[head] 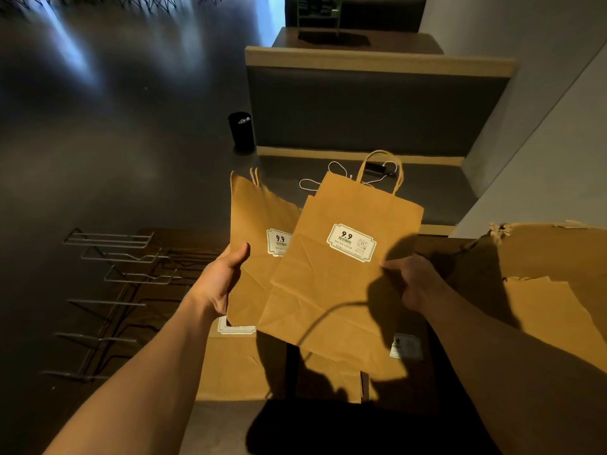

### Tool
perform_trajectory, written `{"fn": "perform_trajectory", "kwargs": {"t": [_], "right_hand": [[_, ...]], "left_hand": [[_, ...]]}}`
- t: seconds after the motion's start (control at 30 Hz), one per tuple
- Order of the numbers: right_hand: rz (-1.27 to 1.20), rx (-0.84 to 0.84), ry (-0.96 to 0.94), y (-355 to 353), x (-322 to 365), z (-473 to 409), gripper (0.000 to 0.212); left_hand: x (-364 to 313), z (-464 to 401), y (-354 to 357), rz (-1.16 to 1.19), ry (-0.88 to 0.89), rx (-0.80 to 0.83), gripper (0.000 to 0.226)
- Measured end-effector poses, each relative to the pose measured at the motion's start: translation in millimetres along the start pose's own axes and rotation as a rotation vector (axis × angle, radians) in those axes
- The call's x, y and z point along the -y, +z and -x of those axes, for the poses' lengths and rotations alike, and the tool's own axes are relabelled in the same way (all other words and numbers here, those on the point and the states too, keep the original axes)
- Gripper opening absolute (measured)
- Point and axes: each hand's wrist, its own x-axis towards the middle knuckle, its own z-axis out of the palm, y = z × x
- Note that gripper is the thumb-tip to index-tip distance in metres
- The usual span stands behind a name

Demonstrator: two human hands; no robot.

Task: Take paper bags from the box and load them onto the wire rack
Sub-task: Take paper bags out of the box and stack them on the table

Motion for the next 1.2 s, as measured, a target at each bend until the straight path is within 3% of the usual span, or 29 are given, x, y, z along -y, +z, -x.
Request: {"fn": "perform_trajectory", "kwargs": {"t": [0.2, 0.27, 0.33, 0.37, 0.43, 0.47, 0.6, 0.7, 0.73, 0.9, 1.13, 1.2], "right_hand": [[0.083, 0.168, -0.081, 19.6, 2.0, 4.1, 0.029], [0.217, 0.132, -0.126, 32.6, 3.6, 5.4, 0.025], [0.258, 0.123, -0.15, 36.4, 1.2, 4.1, 0.022], [0.263, 0.162, -0.139, 35.2, -1.7, 4.1, 0.021], [0.233, 0.232, -0.017, 31.2, -10.7, -0.2, 0.052], [0.203, 0.276, 0.064, 32.7, -12.6, 4.7, 0.057], [0.075, 0.359, -0.016, 45.7, -11.5, 4.0, 0.033], [0.124, 0.396, -0.142, 69.7, -12.3, 9.9, 0.032], [0.107, 0.389, -0.165, 79.8, -17.0, 8.7, 0.031], [0.152, 0.332, -0.188, 128.1, -50.0, 10.0, 0.037], [0.426, 0.313, -0.158, 148.2, -106.9, 0.7, 0.088], [0.48, 0.282, -0.16, 151.2, -106.6, 7.6, 0.084]], "left_hand": [[4.9, 7.3, 12.6, -0.135, -0.171, 0.073, 0.059], [8.7, 6.2, 15.4, -0.202, -0.146, 0.14, 0.066], [10.7, 1.8, 5.1, -0.272, -0.083, 0.198, 0.094], [10.7, 2.2, 0.6, -0.282, -0.063, 0.202, 0.096], [13.5, 3.3, -7.4, -0.235, -0.034, 0.165, 0.071], [13.4, 4.8, -10.0, -0.2, -0.026, 0.152, 0.061], [3.9, 6.9, -22.7, -0.292, 0.019, 0.094, 0.067], [-4.6, 7.2, -38.1, -0.48, 0.138, -0.083, 0.029], [-4.1, 7.3, -44.6, -0.501, 0.175, -0.145, 0.026], [15.7, 21.7, -78.6, -0.514, 0.256, -0.308, 0.034], [54.6, 35.5, -103.8, -0.433, 0.255, -0.432, 0.043], [64.3, 28.3, -113.2, -0.439, 0.22, -0.445, 0.043]]}}
